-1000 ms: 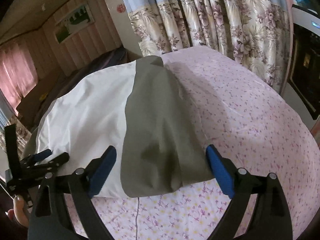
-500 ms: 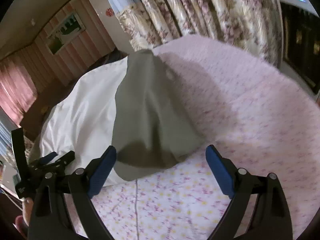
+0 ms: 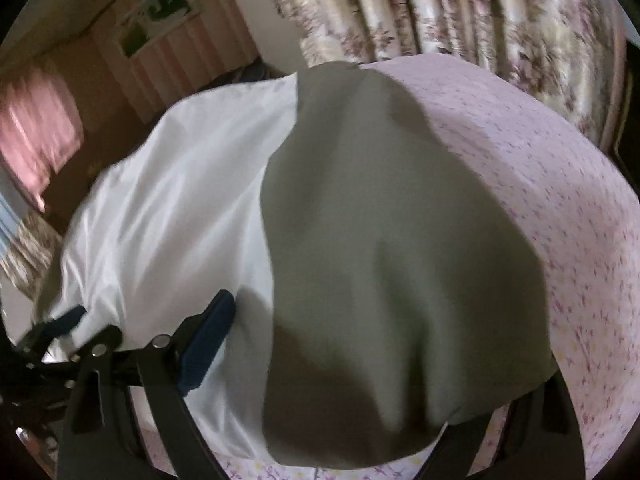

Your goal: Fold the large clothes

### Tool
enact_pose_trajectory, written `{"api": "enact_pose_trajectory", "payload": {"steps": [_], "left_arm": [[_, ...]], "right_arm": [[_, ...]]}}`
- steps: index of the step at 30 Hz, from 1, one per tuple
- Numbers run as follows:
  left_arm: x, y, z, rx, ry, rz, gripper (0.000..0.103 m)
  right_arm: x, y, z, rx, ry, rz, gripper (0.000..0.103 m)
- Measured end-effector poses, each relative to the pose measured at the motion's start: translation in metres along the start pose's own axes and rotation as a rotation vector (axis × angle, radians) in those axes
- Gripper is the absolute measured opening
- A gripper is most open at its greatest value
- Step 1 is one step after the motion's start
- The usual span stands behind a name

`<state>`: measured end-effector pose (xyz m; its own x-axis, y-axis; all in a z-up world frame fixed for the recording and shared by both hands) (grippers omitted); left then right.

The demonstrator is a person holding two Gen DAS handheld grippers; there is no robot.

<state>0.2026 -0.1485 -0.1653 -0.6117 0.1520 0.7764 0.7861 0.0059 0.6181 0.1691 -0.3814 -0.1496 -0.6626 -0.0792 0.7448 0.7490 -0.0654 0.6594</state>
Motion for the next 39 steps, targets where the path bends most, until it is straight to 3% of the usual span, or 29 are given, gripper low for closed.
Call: {"api": "enact_pose_trajectory", "payload": {"steps": [1, 4, 7, 9, 13, 18, 21, 27, 31, 34, 37, 39], "left_arm": [[0.000, -0.001, -0.001, -0.006, 0.007, -0.003, 0.100], [-0.005, -0.002, -0.005, -0.022, 0.032, -0.009, 0.100], [-0.006, -0.002, -0.007, -0.034, 0.041, -0.014, 0.100], [-0.007, 0.000, -0.007, -0.039, 0.040, -0.013, 0.100], [0.004, 0.006, -0.001, -0.020, 0.014, -0.019, 0.100], [0.059, 0.019, 0.032, -0.055, -0.008, -0.086, 0.099], [0.095, 0.033, 0.078, -0.072, 0.030, -0.141, 0.099], [0.131, 0.060, 0.205, 0.033, 0.095, -0.183, 0.099], [0.141, 0.056, 0.262, 0.086, 0.106, -0.176, 0.099], [0.140, 0.048, 0.286, 0.096, 0.134, -0.180, 0.099], [0.121, 0.036, 0.305, 0.127, 0.123, -0.129, 0.099], [0.105, 0.027, 0.310, 0.136, 0.123, -0.093, 0.099]], "right_arm": [[0.002, -0.001, 0.000, 0.004, 0.004, -0.002, 0.065], [0.014, 0.000, 0.008, 0.039, -0.010, -0.017, 0.043], [0.026, 0.007, 0.015, 0.055, -0.014, -0.060, 0.028], [0.035, 0.018, 0.028, 0.105, -0.029, -0.094, 0.024], [0.055, 0.044, 0.060, 0.223, -0.051, -0.143, 0.022], [0.077, 0.073, 0.113, 0.368, -0.054, -0.183, 0.020], [0.082, 0.091, 0.157, 0.447, -0.007, -0.205, 0.020], [0.060, 0.100, 0.254, 0.586, 0.147, -0.185, 0.015], [0.032, 0.085, 0.317, 0.678, 0.236, -0.099, 0.014], [0.003, 0.054, 0.357, 0.783, 0.284, 0.000, 0.014], [-0.031, 0.016, 0.368, 0.862, 0.271, 0.074, 0.014], [-0.036, 0.005, 0.369, 0.888, 0.264, 0.062, 0.014]]}}
Point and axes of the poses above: each gripper's, at about its wrist camera, not at the fingertips, and x roughly against the way its jaws point, z to its left, y to its top, the point moved 3 cm from there along -x, roughly the way its jaws point, and after that the axes turned 12 degrees about x, right-handed, at the moved point
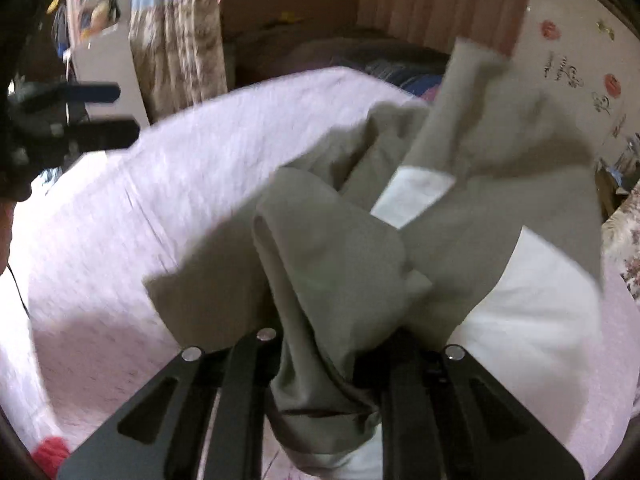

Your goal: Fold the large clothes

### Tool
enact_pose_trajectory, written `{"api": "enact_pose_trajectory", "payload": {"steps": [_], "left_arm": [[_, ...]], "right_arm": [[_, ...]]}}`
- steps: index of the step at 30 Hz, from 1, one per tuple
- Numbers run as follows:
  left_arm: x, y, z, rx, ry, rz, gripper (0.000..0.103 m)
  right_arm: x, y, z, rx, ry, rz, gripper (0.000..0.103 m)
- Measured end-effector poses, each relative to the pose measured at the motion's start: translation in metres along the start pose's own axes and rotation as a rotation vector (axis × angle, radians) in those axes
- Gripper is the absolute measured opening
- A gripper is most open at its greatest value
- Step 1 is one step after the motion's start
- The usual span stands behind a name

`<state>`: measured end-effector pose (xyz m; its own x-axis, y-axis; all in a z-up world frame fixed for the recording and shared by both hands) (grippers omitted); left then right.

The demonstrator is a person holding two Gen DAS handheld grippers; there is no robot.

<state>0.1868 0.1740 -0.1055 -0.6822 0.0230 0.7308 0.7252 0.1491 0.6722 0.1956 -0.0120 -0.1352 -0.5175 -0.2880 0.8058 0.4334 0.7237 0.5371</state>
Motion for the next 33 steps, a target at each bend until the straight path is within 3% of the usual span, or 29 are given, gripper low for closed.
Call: {"api": "enact_pose_trajectory", "payload": {"steps": [3, 5, 7, 9, 14, 19, 21, 25, 31, 33], "left_arm": [[-0.018, -0.011, 0.001, 0.000, 0.010, 0.040, 0.099], [-0.018, -0.013, -0.004, 0.010, -0.006, 0.036, 0.099], [-0.014, -0.009, -0.003, 0.020, -0.027, 0.027, 0.099], [-0.010, -0.004, -0.002, 0.024, -0.039, 0.020, 0.100], [0.004, 0.000, -0.014, 0.008, -0.059, 0.008, 0.100], [0.027, 0.008, -0.033, -0.007, -0.125, -0.023, 0.100], [0.033, 0.012, -0.045, -0.011, -0.175, -0.024, 0.100], [0.037, 0.016, -0.080, -0.048, -0.244, -0.018, 0.100], [0.021, 0.013, -0.136, -0.141, -0.306, 0.029, 0.100], [-0.003, 0.007, -0.152, -0.185, -0.298, 0.084, 0.096]], "right_arm": [[0.013, -0.002, -0.006, -0.011, 0.007, -0.029, 0.021], [0.023, -0.002, -0.007, -0.006, 0.003, -0.036, 0.034], [0.046, 0.000, -0.005, -0.006, 0.019, -0.075, 0.064], [0.078, -0.002, -0.001, -0.011, 0.022, -0.134, 0.071], [0.148, -0.018, -0.014, -0.042, 0.021, -0.240, 0.074], [0.179, -0.056, -0.084, -0.261, -0.111, -0.319, 0.080], [0.168, -0.080, -0.119, -0.427, -0.120, -0.324, 0.081], [0.125, -0.119, -0.151, -0.623, -0.052, -0.264, 0.081], [0.092, -0.140, -0.155, -0.678, 0.051, -0.260, 0.081], [0.083, -0.139, -0.148, -0.659, 0.069, -0.238, 0.080]]}}
Point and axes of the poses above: each gripper's, at about its wrist camera, not at the fingertips, and x roughly against the way its jaws point, z to its left, y to its top, the point moved 3 cm from there along -x, roughly the way its jaws point, and after that the axes turned 12 degrees about x, right-handed, at the moved point
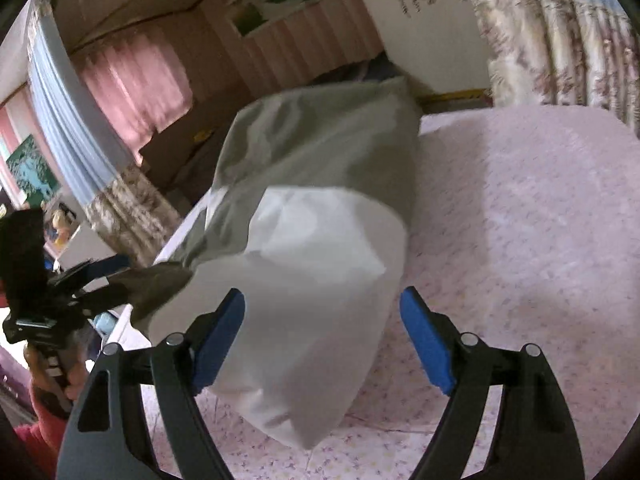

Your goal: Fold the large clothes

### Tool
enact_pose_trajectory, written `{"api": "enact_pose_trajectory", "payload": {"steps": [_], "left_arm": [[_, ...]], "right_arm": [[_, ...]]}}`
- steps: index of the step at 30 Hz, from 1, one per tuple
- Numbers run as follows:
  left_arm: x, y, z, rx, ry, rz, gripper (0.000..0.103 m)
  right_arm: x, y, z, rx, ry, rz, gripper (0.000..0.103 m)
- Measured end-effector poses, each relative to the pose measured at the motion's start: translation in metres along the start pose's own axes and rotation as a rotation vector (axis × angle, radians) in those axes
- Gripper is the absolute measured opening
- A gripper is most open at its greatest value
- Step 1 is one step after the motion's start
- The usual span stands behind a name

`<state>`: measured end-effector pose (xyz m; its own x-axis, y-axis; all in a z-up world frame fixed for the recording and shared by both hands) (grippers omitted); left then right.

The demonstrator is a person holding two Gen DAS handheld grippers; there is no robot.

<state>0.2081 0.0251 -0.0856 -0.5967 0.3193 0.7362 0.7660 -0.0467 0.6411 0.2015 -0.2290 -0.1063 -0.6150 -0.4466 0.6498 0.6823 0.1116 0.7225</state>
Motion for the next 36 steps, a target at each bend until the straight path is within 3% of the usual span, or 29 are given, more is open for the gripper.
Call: {"api": "enact_pose_trajectory", "payload": {"steps": [1, 2, 5, 7, 14, 18, 21, 24, 26, 27, 28, 29, 31, 36], "left_arm": [[-0.012, -0.002, 0.001, -0.009, 0.018, 0.030, 0.078], [-0.024, -0.005, 0.002, -0.012, 0.027, 0.066, 0.065], [-0.030, -0.012, 0.013, 0.007, 0.004, 0.087, 0.040], [-0.020, -0.015, 0.019, 0.019, 0.010, 0.063, 0.033], [0.021, -0.040, 0.060, 0.151, 0.055, 0.009, 0.026], [0.009, -0.074, 0.079, 0.183, 0.103, 0.053, 0.031], [-0.004, -0.083, 0.068, 0.084, 0.222, 0.031, 0.037], [-0.006, -0.083, 0.063, 0.058, 0.255, 0.007, 0.046], [0.002, -0.082, 0.061, 0.030, 0.292, -0.027, 0.067], [0.007, -0.083, 0.065, 0.027, 0.313, -0.042, 0.075], [0.013, -0.083, 0.068, 0.029, 0.332, -0.057, 0.090], [0.018, -0.081, 0.069, 0.035, 0.338, -0.068, 0.098], [0.031, -0.077, 0.074, 0.058, 0.322, -0.089, 0.100], [0.046, -0.070, 0.071, 0.061, 0.306, -0.147, 0.100]], "right_arm": [[-0.005, -0.003, 0.002, 0.000, 0.014, 0.010, 0.079], [-0.011, -0.006, 0.004, -0.002, 0.033, 0.016, 0.077], [-0.014, -0.009, 0.017, 0.040, 0.025, 0.014, 0.050], [-0.013, -0.002, 0.025, 0.065, 0.038, -0.002, 0.037], [-0.028, 0.012, 0.106, 0.426, 0.012, 0.082, 0.023], [-0.041, -0.002, 0.129, 0.566, -0.067, 0.136, 0.021], [-0.048, -0.016, 0.135, 0.629, -0.140, 0.100, 0.021], [-0.036, -0.019, 0.131, 0.608, -0.136, 0.041, 0.026], [-0.024, -0.020, 0.130, 0.604, -0.147, 0.005, 0.036], [-0.014, -0.018, 0.127, 0.578, -0.139, -0.014, 0.047], [-0.005, -0.016, 0.125, 0.562, -0.143, -0.040, 0.059], [0.002, -0.018, 0.125, 0.557, -0.148, -0.065, 0.065], [0.018, -0.017, 0.126, 0.558, -0.182, -0.115, 0.088], [0.032, -0.024, 0.122, 0.461, -0.257, -0.136, 0.096]]}}
Point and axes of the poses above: each gripper's, at about its wrist camera, not at the fingertips, and x roughly against the way its jaws point, z to its left, y to its top, the point moved 3 cm from there along -x, roughly the way its jaws point, and after that the axes turned 12 degrees about x, right-handed, at the moved point
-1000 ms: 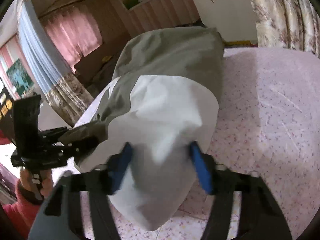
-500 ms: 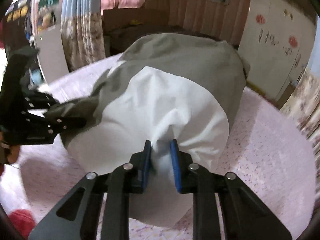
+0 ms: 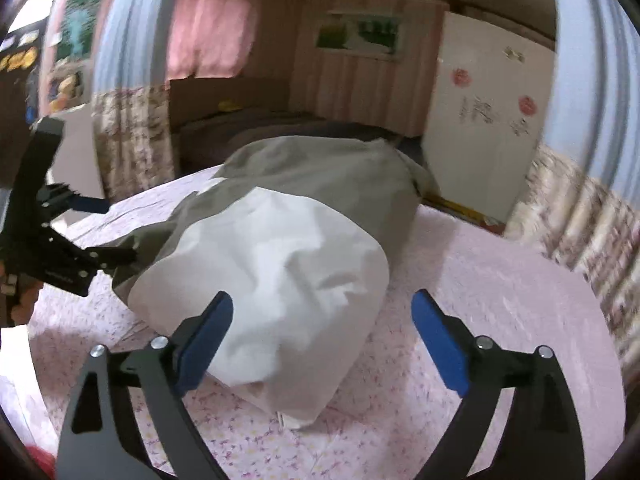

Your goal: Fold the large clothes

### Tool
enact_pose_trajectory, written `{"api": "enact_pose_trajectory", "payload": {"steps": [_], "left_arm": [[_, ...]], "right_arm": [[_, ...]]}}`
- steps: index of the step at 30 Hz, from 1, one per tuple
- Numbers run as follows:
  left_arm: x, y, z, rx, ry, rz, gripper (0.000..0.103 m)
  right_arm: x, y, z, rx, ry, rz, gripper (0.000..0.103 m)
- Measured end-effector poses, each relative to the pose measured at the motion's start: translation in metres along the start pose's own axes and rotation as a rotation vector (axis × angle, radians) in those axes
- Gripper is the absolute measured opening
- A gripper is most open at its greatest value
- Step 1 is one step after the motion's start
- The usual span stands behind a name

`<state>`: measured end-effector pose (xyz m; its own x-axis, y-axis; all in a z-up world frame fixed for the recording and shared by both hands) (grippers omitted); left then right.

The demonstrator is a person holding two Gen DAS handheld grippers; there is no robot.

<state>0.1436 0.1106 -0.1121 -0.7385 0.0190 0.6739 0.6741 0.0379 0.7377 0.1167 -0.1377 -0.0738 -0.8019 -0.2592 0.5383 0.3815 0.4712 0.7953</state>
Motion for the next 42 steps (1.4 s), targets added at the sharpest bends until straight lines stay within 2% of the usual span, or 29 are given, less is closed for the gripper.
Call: {"api": "enact_pose_trajectory", "payload": {"steps": [5, 10, 14, 17, 22, 27, 29, 30, 31, 32, 36, 37, 38, 42], "left_arm": [[-0.009, -0.004, -0.004, 0.026, -0.059, 0.003, 0.100], [-0.030, -0.012, 0.002, 0.116, -0.108, 0.042, 0.100], [-0.038, -0.017, 0.003, 0.144, -0.129, 0.049, 0.100], [-0.051, -0.020, 0.005, 0.180, -0.154, 0.099, 0.100], [-0.078, -0.022, 0.008, 0.224, -0.231, 0.225, 0.100], [-0.084, -0.020, -0.005, 0.152, -0.204, 0.228, 0.100], [-0.086, -0.018, -0.012, 0.126, -0.196, 0.224, 0.098], [-0.085, -0.017, -0.015, 0.114, -0.202, 0.217, 0.095], [-0.083, -0.016, -0.019, 0.102, -0.208, 0.207, 0.087], [-0.081, -0.015, -0.022, 0.088, -0.205, 0.196, 0.080], [-0.074, -0.014, -0.040, 0.034, -0.143, 0.159, 0.069], [-0.074, -0.013, -0.044, 0.033, -0.131, 0.158, 0.064], [-0.072, -0.011, -0.046, 0.028, -0.117, 0.152, 0.059], [-0.064, -0.009, -0.073, -0.033, -0.019, 0.093, 0.051]], "right_arm": [[-0.012, -0.018, -0.003, -0.080, -0.064, 0.007, 0.097], [-0.029, -0.034, -0.010, -0.252, -0.018, 0.029, 0.097], [-0.038, -0.044, -0.016, -0.356, 0.007, 0.033, 0.101], [-0.047, -0.050, -0.017, -0.428, 0.050, 0.036, 0.101], [-0.071, -0.053, -0.014, -0.475, 0.138, 0.082, 0.101], [-0.094, -0.049, -0.005, -0.457, 0.223, 0.153, 0.100], [-0.100, -0.041, 0.003, -0.400, 0.212, 0.169, 0.100], [-0.102, -0.039, 0.005, -0.383, 0.210, 0.171, 0.096], [-0.103, -0.036, 0.009, -0.351, 0.203, 0.166, 0.087], [-0.102, -0.034, 0.011, -0.330, 0.197, 0.159, 0.083], [-0.101, -0.029, 0.017, -0.271, 0.176, 0.144, 0.063], [-0.099, -0.026, 0.020, -0.247, 0.167, 0.138, 0.058], [-0.097, -0.024, 0.021, -0.232, 0.159, 0.130, 0.056], [-0.083, -0.020, 0.012, -0.222, 0.144, 0.077, 0.045]]}}
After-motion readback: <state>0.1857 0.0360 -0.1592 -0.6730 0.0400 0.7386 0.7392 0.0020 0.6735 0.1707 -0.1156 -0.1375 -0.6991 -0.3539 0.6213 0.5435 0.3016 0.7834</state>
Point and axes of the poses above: each gripper's, at about its wrist camera, not at the fingertips, and x roughly against the way its jaws point, z to its left, y to its top, the point moved 3 cm from there along -x, roughly the way its jaws point, and after that the axes turned 12 degrees about x, right-handed, at the moved point
